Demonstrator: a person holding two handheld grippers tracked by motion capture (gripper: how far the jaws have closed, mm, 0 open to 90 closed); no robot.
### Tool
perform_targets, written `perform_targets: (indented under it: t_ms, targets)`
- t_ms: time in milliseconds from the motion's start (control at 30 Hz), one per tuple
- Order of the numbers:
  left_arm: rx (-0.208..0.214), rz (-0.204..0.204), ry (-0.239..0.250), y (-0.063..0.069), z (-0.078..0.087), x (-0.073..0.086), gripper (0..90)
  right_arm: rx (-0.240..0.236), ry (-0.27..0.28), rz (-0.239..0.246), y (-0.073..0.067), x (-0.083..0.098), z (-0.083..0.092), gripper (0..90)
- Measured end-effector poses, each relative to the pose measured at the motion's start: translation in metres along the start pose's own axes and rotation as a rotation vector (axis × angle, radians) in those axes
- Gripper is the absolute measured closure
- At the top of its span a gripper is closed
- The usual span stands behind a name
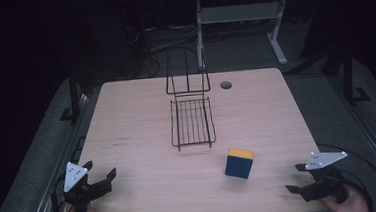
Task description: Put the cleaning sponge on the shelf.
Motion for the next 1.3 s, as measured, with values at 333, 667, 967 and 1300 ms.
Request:
perform_targets:
  t_ms: [333,667,967,1300]
  targets:
    - [0.003,-0.005,0.0,0.002,0.001,0.0,14.1,-0.019,0.0,0.039,-0.006,-0.01,-0.004,17.4]
    - [0.0,0.001,0.008,0.002,0.002,0.0,14.1,-0.046,0.004,0.076,-0.013,-0.022,-0.008,15.8]
    - [0.003,-0.006,0.002,0.003,0.002,0.0,14.1,-0.072,-0.013,0.122,-0.018,-0.035,-0.015,15.2]
    - [0.005,-0.007,0.0,0.004,0.002,0.0,14.1,-0.107,-0.014,0.185,-0.025,-0.061,-0.022,15.3]
Point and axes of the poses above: each handheld gripper's, and its own axes: z roughly backward along the jaws, x roughly out of its underside, y roughly to its right, the point moved 3 cm from there along -z, roughly forward along the jaws, and after that the axes turned 9 degrees about -x, right-handed, at the moved point
